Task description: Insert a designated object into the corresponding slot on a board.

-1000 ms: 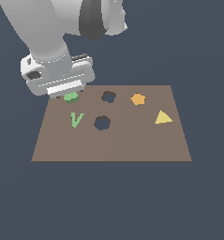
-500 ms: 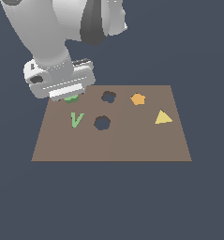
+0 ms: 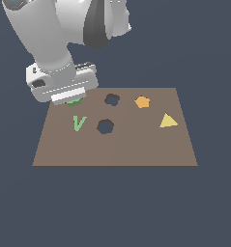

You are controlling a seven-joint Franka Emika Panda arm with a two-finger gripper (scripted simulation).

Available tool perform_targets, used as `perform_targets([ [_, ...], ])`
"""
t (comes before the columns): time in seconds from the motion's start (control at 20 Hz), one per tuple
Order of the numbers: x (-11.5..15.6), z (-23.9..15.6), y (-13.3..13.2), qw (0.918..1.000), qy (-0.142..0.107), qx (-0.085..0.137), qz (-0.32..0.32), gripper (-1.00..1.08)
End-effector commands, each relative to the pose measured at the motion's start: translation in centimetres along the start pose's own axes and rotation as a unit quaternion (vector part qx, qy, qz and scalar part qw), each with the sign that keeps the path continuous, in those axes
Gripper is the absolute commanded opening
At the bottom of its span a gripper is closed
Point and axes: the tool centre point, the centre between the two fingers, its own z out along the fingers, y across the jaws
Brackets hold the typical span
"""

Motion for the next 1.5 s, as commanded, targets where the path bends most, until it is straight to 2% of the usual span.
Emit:
perform_targets([
  [0.0, 0.0, 0.1, -0.1, 1.0, 0.0, 0.0, 0.0, -1.0],
  [0.45, 0.4, 0.0, -0.4, 0.9999, 0.0, 0.0, -0.017, -1.0],
  [0.7, 1.5, -0.2, -1.7, 0.9978, 0.0, 0.0, -0.066, -1.0],
  [0.85, 2.4, -0.3, -2.9, 0.9938, 0.0, 0.0, -0.111, -1.0],
  [1.05, 3.7, -0.5, -5.3, 0.9819, 0.0, 0.0, -0.189, -1.0],
  [1.45, 5.0, -0.8, -10.6, 0.9391, 0.0, 0.0, -0.344, -1.0],
])
